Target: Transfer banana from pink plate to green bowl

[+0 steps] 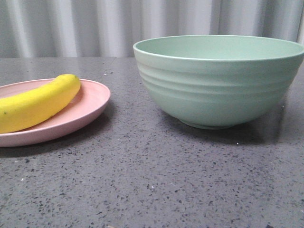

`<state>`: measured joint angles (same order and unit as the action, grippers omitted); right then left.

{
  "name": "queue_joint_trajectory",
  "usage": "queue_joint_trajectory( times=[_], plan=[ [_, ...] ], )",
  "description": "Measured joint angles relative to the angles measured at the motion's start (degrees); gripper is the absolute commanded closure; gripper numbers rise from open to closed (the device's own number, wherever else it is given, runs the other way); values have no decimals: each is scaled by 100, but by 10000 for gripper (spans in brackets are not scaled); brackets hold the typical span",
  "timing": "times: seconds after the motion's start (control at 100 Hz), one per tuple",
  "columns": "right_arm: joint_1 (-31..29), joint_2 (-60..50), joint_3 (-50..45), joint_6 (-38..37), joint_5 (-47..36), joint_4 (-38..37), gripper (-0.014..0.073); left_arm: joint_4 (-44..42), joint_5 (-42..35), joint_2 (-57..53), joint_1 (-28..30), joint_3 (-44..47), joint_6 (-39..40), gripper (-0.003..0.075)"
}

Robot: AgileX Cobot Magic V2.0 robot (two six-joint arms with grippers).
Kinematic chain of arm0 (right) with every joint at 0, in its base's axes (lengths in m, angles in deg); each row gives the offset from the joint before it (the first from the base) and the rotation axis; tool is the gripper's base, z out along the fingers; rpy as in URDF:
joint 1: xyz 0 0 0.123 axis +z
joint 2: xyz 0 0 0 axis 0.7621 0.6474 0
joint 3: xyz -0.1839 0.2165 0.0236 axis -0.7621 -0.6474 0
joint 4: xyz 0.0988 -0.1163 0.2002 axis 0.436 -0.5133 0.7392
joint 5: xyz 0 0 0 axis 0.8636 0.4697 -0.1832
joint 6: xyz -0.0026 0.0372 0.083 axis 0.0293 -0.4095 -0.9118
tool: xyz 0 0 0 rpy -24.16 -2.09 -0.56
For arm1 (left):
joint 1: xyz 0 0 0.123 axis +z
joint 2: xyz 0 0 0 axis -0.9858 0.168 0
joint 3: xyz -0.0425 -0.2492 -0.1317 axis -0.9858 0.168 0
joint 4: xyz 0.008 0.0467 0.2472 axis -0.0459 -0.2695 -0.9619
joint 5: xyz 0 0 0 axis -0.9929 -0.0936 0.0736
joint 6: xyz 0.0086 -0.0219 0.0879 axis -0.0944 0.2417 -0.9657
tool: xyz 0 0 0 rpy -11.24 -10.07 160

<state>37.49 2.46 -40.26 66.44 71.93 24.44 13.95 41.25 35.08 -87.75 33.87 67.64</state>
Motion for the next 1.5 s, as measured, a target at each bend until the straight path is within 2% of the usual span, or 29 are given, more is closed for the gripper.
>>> queue_joint_trajectory(
  times=[1.5],
  plan=[
    [0,0,0,0,-150,0,657,0,-195,0,0,0,0,741]
  ],
)
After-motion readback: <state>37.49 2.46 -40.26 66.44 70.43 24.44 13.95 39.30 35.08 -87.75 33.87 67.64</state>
